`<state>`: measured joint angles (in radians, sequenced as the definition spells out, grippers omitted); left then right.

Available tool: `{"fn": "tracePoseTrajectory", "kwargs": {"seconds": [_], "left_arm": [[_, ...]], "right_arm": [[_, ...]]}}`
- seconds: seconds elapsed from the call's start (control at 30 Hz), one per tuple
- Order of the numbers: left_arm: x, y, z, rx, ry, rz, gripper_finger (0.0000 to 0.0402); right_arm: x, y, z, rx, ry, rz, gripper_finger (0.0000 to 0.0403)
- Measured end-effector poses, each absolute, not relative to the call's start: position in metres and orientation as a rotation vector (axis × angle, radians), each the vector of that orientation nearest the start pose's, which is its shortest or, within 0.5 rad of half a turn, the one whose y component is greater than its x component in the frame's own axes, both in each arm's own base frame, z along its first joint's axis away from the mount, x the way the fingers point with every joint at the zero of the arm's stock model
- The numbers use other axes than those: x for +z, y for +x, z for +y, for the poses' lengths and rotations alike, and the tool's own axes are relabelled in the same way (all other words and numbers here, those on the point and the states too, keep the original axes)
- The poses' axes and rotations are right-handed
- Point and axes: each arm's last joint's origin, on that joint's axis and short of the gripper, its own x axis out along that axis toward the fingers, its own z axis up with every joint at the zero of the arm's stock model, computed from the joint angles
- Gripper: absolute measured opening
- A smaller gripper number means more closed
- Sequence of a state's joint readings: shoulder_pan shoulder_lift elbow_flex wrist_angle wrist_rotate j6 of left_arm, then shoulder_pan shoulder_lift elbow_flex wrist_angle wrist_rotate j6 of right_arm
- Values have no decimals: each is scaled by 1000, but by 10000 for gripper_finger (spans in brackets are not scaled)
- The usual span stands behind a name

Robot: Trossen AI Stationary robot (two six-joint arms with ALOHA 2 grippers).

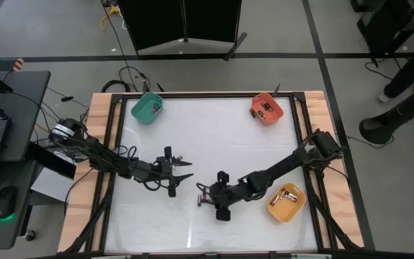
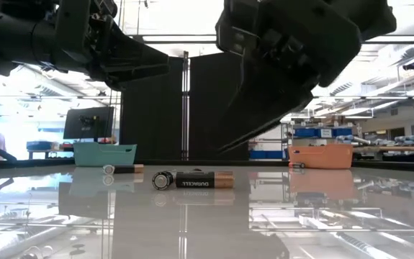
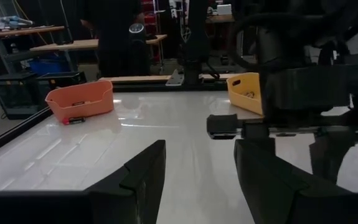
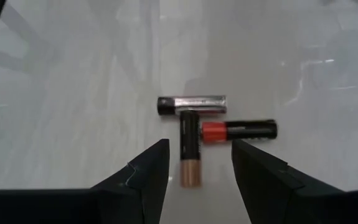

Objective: Sort batteries
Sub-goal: Put the black battery into the orange bin

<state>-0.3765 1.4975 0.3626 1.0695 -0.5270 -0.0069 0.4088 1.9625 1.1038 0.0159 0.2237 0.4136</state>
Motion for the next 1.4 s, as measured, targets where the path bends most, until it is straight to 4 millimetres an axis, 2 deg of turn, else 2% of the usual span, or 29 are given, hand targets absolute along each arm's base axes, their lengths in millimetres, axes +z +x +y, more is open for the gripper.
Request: {"fn": "tracePoseTrajectory", "kwargs": {"seconds": [0.2,0.57,0.93,1.07,1.27,1.4], "left_arm": [[163,239,-80,146,23,63,197],[163,239,-80,147,21,67,197],[163,239,-80,147,21,67,197],[163,239,-80,147,20,66,197],[163,239,-80,147,1,65,197],[163,239,-80,148,1,65,197]], "right_arm": [[114,362,150,4,126,849,173],[110,360,150,16,135,860,143],[102,354,148,20,162,843,137],[102,354,148,24,156,838,114],[102,354,148,36,136,841,55],[103,353,150,94,158,861,55]]}}
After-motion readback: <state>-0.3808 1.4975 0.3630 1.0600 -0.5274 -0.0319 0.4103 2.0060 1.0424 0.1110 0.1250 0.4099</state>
